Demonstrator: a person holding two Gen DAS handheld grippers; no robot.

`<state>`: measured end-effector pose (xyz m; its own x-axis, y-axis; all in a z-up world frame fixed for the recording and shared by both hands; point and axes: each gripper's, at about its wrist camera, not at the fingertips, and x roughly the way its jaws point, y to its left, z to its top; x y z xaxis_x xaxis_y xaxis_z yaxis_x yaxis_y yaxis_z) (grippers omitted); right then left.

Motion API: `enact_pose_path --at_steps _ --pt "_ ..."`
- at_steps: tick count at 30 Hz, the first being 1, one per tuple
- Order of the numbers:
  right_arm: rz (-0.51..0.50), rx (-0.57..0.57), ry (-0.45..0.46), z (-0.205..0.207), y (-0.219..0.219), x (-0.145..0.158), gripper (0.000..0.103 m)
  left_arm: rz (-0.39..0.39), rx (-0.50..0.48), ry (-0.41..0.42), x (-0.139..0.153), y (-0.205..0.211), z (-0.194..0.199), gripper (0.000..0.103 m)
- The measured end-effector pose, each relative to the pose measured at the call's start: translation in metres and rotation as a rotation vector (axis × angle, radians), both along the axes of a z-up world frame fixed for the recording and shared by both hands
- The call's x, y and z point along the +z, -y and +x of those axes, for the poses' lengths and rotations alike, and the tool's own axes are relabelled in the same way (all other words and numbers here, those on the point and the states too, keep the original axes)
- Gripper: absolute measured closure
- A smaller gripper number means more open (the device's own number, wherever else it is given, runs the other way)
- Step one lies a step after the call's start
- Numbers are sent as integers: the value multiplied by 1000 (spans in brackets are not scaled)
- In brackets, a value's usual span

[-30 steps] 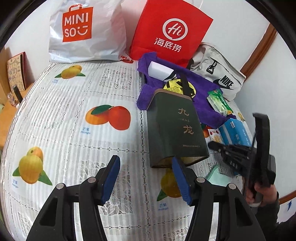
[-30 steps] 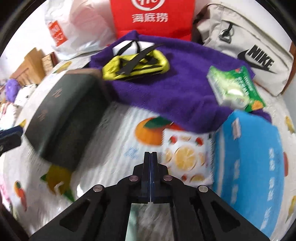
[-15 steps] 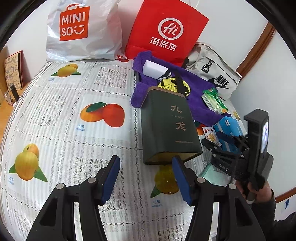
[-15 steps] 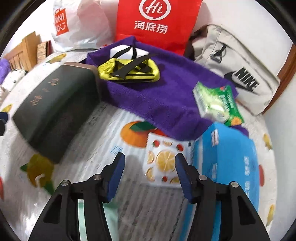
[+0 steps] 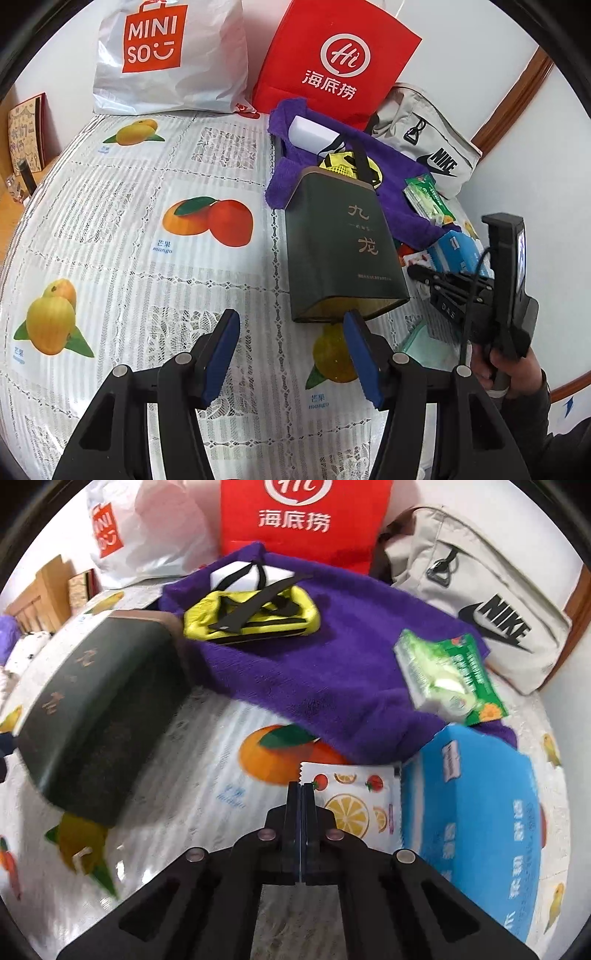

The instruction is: Organize soft objects

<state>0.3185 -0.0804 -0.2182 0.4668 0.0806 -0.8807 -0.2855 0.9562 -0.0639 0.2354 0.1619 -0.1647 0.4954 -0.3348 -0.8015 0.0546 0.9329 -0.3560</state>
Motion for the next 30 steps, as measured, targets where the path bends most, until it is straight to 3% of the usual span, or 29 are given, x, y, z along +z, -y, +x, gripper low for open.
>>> enact_pose_path --at_steps 2,7,10,12,14,17,27,28,30 --pt "59 17 -38 -7 2 2 103 0 3 2 1 0 -1 47" --pt "88 57 -65 -36 2 4 103 1 -3 -7 1 1 -2 47" --pt "65 70 -8 -46 1 14 103 6 -9 -13 -1 4 -2 47" --pt "30 63 35 -47 0 18 94 4 -14 -14 -1 6 -2 47" --pt "6 42 48 -40 0 17 74 2 -19 -14 -1 7 -2 47" --pt "6 35 46 -25 -2 12 72 5 -19 -13 -1 8 -2 47" --pt "-78 -5 99 -3 -10 -1 73 -4 -5 -23 -5 1 1 47" --pt "-77 -5 100 -3 -10 -1 78 -6 -5 -23 -5 1 1 47" --pt "-68 -6 83 0 -10 -2 103 -5 -6 -23 -5 0 1 47"
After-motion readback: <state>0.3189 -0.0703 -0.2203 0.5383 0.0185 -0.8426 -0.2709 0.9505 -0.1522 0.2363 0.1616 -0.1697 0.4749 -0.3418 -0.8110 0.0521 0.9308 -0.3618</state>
